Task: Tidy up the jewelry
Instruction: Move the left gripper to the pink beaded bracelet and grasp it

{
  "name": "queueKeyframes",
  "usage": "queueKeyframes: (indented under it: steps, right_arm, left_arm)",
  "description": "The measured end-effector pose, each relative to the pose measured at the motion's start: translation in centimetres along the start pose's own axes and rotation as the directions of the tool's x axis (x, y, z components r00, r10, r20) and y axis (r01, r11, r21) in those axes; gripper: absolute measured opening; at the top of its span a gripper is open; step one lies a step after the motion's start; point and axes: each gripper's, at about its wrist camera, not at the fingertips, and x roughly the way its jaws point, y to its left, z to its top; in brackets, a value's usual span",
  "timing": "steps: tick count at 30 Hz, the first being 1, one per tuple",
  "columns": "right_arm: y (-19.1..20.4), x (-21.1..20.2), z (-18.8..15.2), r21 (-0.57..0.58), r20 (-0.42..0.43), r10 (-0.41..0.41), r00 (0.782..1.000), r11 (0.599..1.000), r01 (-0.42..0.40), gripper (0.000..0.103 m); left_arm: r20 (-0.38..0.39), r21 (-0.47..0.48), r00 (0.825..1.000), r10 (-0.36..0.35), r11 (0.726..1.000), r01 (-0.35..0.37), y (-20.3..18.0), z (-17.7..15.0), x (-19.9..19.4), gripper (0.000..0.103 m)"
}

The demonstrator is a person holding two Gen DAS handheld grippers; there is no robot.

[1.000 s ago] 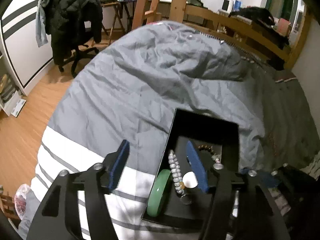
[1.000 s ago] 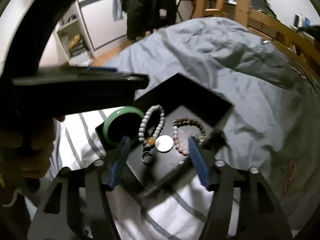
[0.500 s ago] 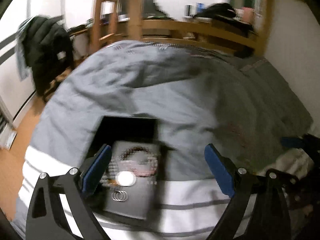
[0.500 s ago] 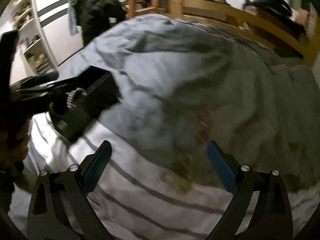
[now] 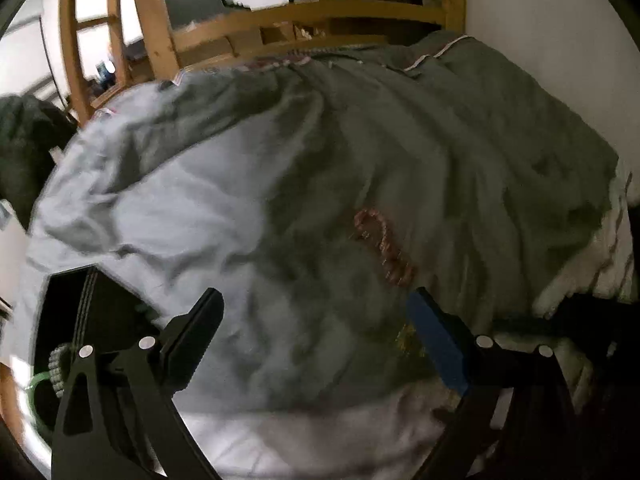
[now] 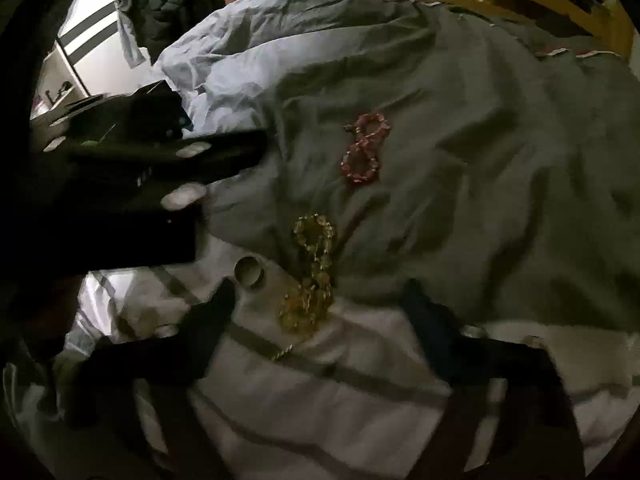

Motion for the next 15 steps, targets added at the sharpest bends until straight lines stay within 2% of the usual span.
queueKeyframes:
  steps: [1, 2, 4, 6, 10, 12, 13, 15]
  right_arm:
    - [0.0, 0.6, 0.1, -0.009, -0.016, -0.011, 1.0, 1.0, 0.011, 0.059]
    - [0.1, 1.3, 0.2, -0.02, -0.029, -0.024, 0.999, 1.0, 0.024, 0.054]
    - [0.3, 2.0, 0.2, -0.047, -0.033, -0.039, 0.999, 0.998, 0.038, 0.053]
    - [0.5, 2.0, 0.3, -0.075, -0.009, -0.042, 0.999, 0.996, 0.041, 0.047]
    - [-1.0, 2.2, 0.9, -0.015, 0.008, -0.003, 1.0, 1.0, 0.003, 0.028]
    - [-1.6, 2.3, 1.2, 0.012, 0.012, 0.029, 1.0, 1.0, -0.029, 0.024]
    - [-1.8, 2.3, 1.2, 0.017, 0.016, 0.038, 0.999, 0.999, -0.038, 0.021]
    - [-2.0, 2.3, 1.3, 0.031, 0.022, 0.052, 0.998, 0.998, -0.052, 0.018]
  left_arm:
    - [-0.005, -0.007, 1.0, -0.009, 1.0, 0.009, -0.1, 0.3, 0.8, 0.092]
    - [-0.013, -0.005, 1.0, -0.022, 1.0, 0.022, -0.3, 0.8, 2.1, 0.092]
    - [-0.022, 0.011, 0.999, -0.044, 0.999, 0.044, -0.7, 1.2, 4.0, 0.09]
    - [-0.031, 0.015, 0.998, -0.062, 0.998, 0.062, -0.9, 1.6, 5.6, 0.087]
    - [-0.038, -0.006, 0.994, -0.104, 0.995, 0.104, -0.8, 1.7, 7.4, 0.074]
    - [-0.034, -0.023, 0.988, -0.149, 0.989, 0.148, -0.4, 1.9, 7.8, 0.053]
    - [-0.031, -0.033, 0.987, -0.156, 0.987, 0.155, -0.2, 1.9, 7.7, 0.047]
    - [-0.028, -0.046, 0.986, -0.165, 0.985, 0.164, 0.0, 2.0, 7.5, 0.025]
